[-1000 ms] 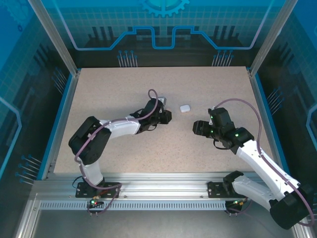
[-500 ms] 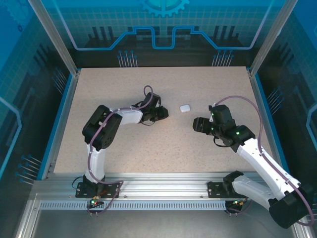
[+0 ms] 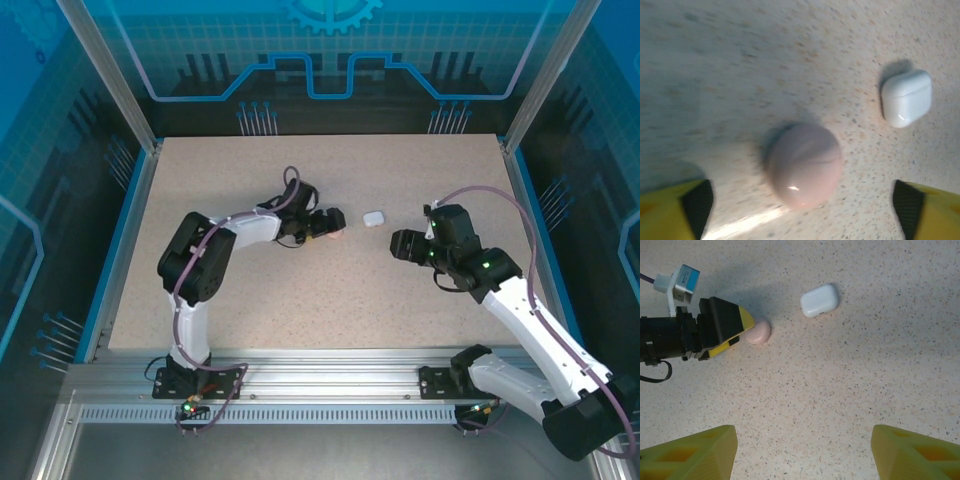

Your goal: Insert wireless bluetooth earbuds into charging case

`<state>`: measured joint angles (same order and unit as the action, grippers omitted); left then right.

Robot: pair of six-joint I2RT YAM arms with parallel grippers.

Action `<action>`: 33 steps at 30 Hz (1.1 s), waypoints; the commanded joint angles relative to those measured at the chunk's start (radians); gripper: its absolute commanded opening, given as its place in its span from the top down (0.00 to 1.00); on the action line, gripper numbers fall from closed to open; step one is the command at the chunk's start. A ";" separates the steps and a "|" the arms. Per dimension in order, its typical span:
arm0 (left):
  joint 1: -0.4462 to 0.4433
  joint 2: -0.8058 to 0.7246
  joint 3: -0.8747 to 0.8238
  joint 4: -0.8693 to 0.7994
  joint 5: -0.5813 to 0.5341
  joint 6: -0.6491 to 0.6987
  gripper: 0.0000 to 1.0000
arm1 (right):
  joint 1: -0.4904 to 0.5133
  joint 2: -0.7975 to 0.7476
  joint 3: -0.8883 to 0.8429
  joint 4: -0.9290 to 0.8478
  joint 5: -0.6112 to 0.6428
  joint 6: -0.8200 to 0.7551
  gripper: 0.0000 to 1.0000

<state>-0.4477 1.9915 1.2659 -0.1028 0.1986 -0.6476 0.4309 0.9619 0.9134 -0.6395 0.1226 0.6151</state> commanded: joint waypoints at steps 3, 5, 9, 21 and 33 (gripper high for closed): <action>0.089 -0.168 -0.007 -0.208 -0.080 0.111 0.01 | -0.016 -0.009 0.046 -0.047 -0.016 -0.030 0.22; 0.107 -0.240 -0.007 -0.253 -0.114 0.154 0.01 | -0.021 -0.007 0.057 -0.057 -0.002 -0.043 0.08; 0.111 -0.416 -0.005 -0.312 -0.212 0.260 0.01 | -0.053 0.009 0.095 -0.088 0.059 -0.068 0.00; 0.109 -1.051 -0.614 0.329 -0.379 0.565 0.01 | -0.078 0.075 0.015 0.139 0.374 -0.164 0.00; 0.172 -1.078 -0.993 0.682 -0.552 0.804 0.01 | -0.155 0.201 -0.208 0.490 0.555 -0.328 0.00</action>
<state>-0.3080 0.8562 0.3088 0.4175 -0.2829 0.1127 0.3157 1.1278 0.7486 -0.3050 0.5980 0.3260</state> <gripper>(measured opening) 0.987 0.997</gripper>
